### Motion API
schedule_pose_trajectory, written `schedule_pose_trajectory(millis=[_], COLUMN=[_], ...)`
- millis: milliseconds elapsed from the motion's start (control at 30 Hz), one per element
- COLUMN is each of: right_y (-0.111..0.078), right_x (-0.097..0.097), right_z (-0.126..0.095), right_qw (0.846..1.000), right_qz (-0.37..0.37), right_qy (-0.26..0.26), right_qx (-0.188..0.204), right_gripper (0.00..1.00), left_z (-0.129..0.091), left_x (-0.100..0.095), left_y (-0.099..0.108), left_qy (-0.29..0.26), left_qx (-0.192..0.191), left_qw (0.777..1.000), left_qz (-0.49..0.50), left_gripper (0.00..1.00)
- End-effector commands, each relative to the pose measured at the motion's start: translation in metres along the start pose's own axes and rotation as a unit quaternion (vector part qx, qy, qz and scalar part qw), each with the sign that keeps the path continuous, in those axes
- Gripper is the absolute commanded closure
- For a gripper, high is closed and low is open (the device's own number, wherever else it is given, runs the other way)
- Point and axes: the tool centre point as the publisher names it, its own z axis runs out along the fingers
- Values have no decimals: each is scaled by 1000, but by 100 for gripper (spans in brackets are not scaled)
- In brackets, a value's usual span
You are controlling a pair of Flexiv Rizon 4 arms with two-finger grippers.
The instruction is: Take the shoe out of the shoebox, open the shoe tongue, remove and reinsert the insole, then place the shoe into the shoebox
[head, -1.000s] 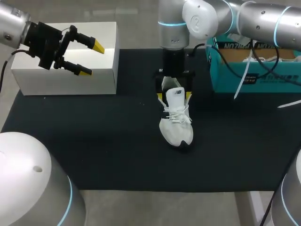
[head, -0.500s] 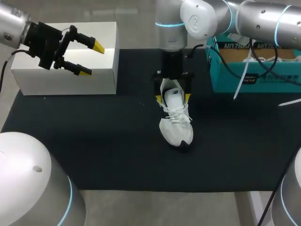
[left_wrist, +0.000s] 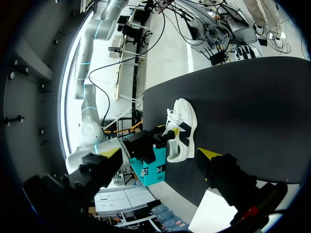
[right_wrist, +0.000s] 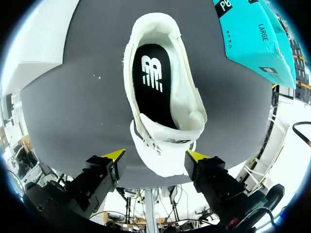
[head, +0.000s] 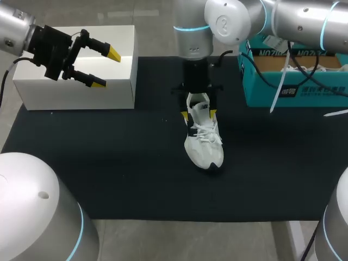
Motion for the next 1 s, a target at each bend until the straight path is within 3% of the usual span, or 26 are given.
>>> schedule_pose_trajectory(millis=[33,467,600,1000], right_y=[-10,-15,-11,11], right_x=[-6,-21,-24,-34], right_z=[0,0,5,14], right_qw=[999,997,996,995], right_qz=[4,1,-2,-2], right_qy=[21,18,32,5], right_qx=[-32,-71,-80,-96], right_gripper=[100,100,100,100], left_z=[0,0,0,0], left_x=[-1,-1,-1,-1], left_y=[1,1,1,1], left_qy=[3,3,3,3], left_qx=[1,1,1,1], left_qw=[1000,1000,1000,1000], left_qz=[0,0,0,0], left_gripper=[0,0,0,0])
